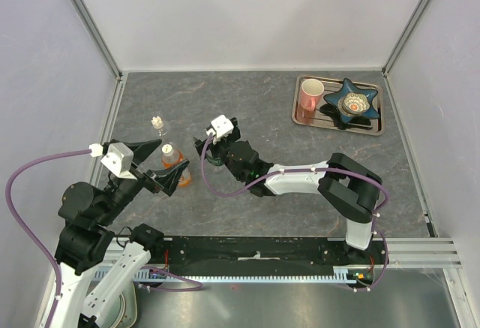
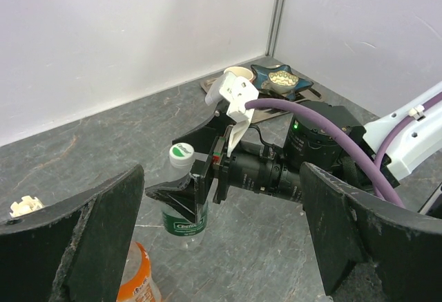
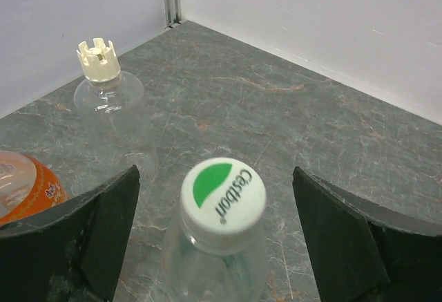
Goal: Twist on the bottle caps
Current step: Reset both arms
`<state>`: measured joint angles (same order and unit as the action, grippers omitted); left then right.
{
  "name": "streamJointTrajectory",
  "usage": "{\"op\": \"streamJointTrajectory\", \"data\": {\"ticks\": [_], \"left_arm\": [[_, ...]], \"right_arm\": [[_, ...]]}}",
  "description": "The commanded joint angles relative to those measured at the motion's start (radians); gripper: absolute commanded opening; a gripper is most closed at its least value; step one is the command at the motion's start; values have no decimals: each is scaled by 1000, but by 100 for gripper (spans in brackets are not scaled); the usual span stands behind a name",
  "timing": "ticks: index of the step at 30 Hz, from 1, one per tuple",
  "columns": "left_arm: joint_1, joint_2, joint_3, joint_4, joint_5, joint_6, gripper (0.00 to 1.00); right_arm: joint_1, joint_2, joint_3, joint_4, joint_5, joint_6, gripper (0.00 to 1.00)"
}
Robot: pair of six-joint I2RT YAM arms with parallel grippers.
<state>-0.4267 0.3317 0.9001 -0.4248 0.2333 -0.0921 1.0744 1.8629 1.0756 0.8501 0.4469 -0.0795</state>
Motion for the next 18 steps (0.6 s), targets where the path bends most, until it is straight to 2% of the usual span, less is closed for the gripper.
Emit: {"op": "streamJointTrajectory", "data": {"ticks": [1,12,18], "left_arm": [[6,-10,5,20,-6,-32,99],[9,-2,17,26,-12,-29,99],[9,29,31,41,-68,-24,99]], "right_arm": [[2,-44,46,4,13,-13,98],[2,-113,69,-80,41,-62,98],[2,-292,52,-313,-60,-19,98]]}}
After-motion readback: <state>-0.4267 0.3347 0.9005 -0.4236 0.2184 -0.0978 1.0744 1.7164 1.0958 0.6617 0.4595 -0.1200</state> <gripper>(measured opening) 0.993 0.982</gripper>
